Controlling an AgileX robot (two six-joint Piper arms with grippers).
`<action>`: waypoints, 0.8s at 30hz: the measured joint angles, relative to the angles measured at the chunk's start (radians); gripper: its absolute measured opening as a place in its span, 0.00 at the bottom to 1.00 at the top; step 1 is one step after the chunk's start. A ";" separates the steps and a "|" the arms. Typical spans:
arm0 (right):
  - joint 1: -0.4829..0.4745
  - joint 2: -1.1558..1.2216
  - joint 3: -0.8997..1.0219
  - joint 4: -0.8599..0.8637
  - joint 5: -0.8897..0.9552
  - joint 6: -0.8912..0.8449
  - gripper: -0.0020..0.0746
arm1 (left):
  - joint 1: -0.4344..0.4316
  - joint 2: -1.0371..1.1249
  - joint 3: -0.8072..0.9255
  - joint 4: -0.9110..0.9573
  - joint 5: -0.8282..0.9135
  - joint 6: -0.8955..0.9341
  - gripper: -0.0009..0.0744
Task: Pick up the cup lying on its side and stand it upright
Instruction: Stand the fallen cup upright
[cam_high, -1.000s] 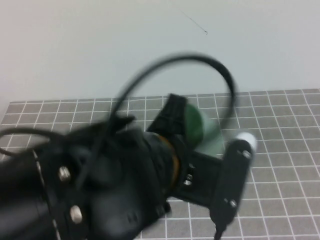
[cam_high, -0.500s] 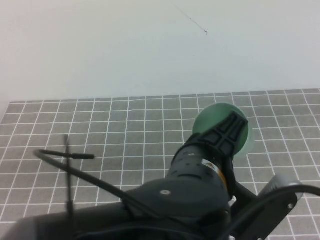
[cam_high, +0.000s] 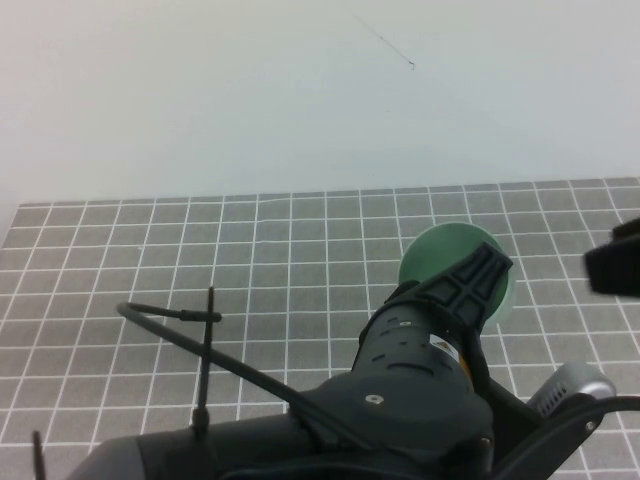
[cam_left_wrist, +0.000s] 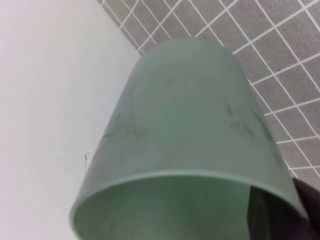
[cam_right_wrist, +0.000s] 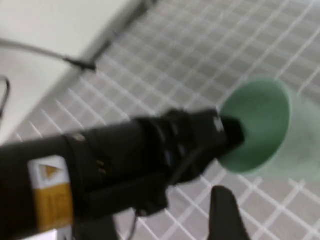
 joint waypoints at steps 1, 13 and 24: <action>0.024 0.011 0.000 -0.037 -0.010 0.031 0.55 | 0.000 0.000 0.000 -0.002 0.000 0.000 0.01; 0.217 0.132 0.000 -0.139 -0.196 0.125 0.55 | 0.000 0.000 0.000 0.000 0.002 -0.136 0.01; 0.223 0.216 -0.024 -0.154 -0.268 0.125 0.55 | 0.000 0.006 0.000 -0.005 0.004 -0.193 0.01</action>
